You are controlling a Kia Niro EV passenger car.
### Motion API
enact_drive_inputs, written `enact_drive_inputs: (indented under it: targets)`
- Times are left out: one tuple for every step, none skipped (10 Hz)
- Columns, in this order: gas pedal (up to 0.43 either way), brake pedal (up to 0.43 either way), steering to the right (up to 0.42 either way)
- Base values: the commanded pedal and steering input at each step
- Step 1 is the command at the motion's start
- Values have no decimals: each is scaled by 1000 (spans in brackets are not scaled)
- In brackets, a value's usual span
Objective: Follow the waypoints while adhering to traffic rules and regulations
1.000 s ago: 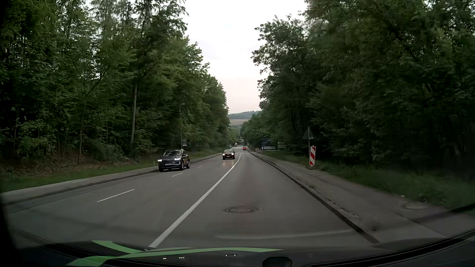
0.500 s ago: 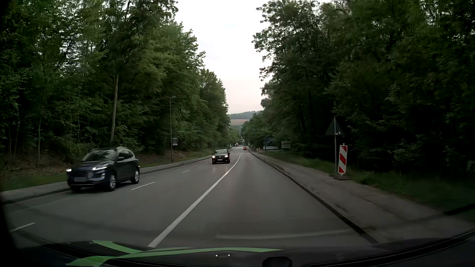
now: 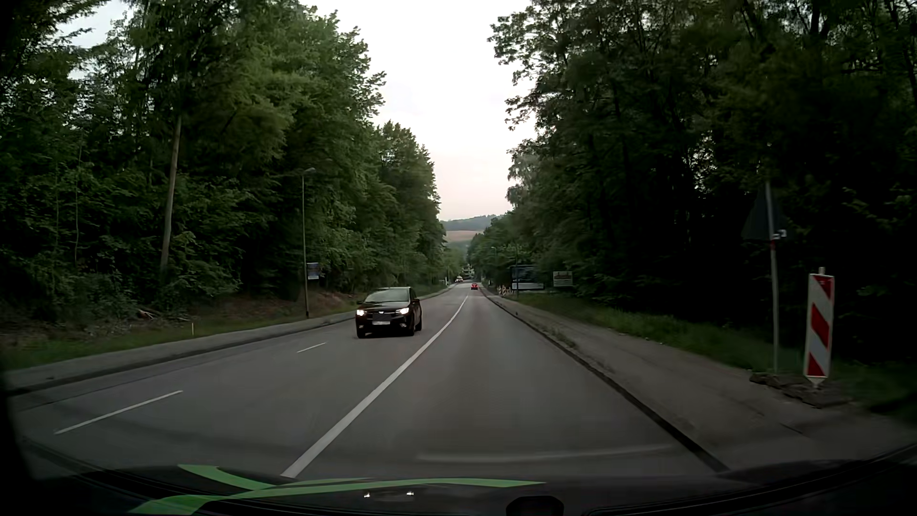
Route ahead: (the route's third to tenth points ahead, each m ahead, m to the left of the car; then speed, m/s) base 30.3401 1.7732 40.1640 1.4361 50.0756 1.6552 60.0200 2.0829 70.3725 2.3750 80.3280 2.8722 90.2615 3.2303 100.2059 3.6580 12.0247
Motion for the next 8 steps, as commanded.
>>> enact_drive_inputs:
  targets:
    - [0,128,-6]
    - [0,128,-6]
    - [0,128,-6]
    - [0,128,-6]
    - [0,128,-6]
    - [0,128,-6]
    - [0,128,-6]
    - [0,128,-6]
